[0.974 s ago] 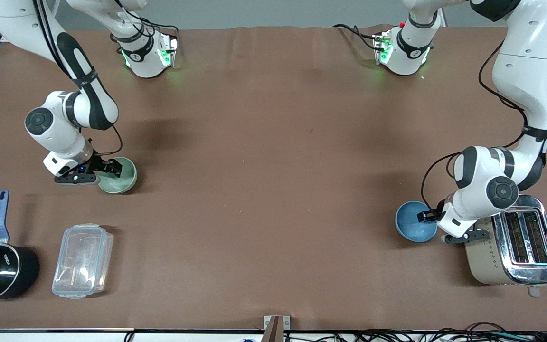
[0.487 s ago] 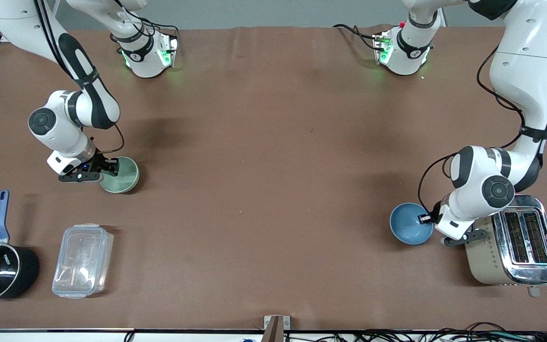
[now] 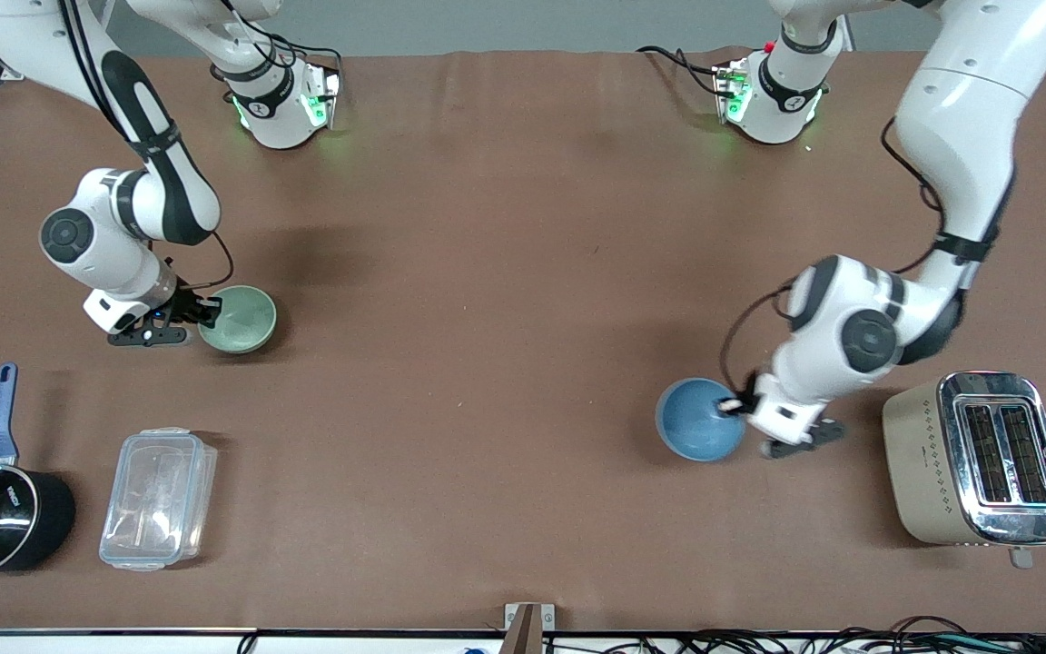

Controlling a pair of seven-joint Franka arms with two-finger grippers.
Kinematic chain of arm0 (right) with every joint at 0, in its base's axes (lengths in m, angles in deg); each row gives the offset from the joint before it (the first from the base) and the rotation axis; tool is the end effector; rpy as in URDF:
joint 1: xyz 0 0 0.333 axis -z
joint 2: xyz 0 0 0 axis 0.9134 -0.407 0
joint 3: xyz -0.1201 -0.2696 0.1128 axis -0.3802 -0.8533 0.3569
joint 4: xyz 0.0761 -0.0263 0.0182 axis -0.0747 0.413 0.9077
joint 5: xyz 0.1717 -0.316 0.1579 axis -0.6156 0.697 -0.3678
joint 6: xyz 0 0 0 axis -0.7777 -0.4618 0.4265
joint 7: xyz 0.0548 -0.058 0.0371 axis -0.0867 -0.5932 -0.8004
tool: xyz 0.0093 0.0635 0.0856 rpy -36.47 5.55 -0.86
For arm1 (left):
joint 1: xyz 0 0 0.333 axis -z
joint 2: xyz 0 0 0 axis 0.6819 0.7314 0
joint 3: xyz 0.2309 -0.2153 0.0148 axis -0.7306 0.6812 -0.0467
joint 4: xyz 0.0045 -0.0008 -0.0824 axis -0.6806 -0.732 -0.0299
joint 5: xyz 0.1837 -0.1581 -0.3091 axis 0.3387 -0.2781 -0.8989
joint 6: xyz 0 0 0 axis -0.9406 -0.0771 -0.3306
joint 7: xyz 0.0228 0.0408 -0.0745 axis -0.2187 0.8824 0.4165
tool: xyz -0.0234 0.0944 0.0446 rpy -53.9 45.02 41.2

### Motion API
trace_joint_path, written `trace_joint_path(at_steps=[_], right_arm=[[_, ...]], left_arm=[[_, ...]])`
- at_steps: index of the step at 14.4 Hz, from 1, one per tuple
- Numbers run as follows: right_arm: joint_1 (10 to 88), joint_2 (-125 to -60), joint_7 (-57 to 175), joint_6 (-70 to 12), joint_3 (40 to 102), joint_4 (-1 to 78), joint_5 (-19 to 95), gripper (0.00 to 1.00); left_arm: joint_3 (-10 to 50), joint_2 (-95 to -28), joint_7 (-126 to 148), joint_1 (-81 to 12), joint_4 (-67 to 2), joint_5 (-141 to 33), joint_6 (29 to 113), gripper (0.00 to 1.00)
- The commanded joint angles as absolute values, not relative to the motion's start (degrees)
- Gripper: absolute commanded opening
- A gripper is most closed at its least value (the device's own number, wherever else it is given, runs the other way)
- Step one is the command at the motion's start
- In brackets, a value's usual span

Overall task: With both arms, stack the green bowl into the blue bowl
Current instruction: 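Slide the blue bowl with the left gripper toward the green bowl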

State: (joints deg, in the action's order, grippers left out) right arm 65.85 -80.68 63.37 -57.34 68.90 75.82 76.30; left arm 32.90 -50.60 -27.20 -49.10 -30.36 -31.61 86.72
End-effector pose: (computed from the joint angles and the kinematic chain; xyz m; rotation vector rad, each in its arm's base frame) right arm 0.4937 -0.0646 0.2317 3.1129 0.0842 -0.1234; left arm 0.6367 -0.2446 0.2736 2.9520 0.4348 -0.0111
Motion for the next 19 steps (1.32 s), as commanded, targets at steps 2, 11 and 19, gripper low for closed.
trace_joint_path(at_steps=[2, 11, 19], right_arm=[[65.9, -76.4, 62.4, -36.3, 69.7, 65.4, 73.8, 0.00], [55.6, -76.9, 44.4, -13.2, 70.1, 45.3, 66.5, 0.00], [44.0, -82.1, 27.9, -19.9, 71.1, 43.0, 61.5, 0.00]], left_arm=[[33.3, -49.9, -37.2, -37.7, -28.5, -32.1, 85.5, 0.00], [32.8, -40.2, -47.4, -21.6, -21.8, -31.7, 87.7, 0.04], [30.4, -49.7, -46.5, -25.6, -19.8, -30.4, 79.0, 1.00]])
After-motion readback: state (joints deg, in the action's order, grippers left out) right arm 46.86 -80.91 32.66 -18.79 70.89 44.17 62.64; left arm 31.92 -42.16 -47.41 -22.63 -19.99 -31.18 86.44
